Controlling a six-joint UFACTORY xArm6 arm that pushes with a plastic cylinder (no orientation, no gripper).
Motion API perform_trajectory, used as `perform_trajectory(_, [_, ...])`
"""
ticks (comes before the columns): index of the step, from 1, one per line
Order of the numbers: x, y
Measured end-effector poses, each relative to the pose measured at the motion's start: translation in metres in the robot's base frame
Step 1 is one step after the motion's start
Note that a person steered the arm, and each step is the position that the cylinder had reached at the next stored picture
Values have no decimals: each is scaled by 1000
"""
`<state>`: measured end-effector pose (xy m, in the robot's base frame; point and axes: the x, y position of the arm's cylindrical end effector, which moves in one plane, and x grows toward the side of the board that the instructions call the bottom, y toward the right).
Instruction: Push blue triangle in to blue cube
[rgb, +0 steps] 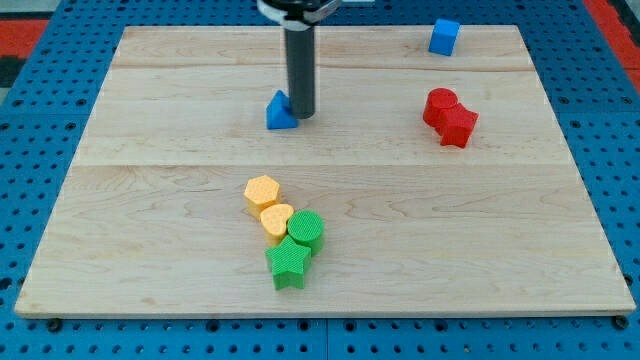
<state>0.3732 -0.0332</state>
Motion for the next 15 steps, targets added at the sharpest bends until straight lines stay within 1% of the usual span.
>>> perform_trajectory(1, [55,-4])
perform_trajectory(2, [35,-33])
perform_trajectory(3, [3,14])
perform_trajectory(4, [-21,27])
perform_trajectory(5, [50,23])
perform_trajectory(6, [88,-51])
perform_trajectory(7, [77,-45])
perform_trajectory(8, [40,-9])
perform_trajectory(9, [18,-14])
perform_trajectory(10, [18,-17])
perform_trajectory(11, [1,-25])
perform_trajectory(12, [-20,-42])
perform_trajectory(13, [-50,-70])
perform_trajectory(14, [-75,-21])
perform_trajectory(15, [-75,62])
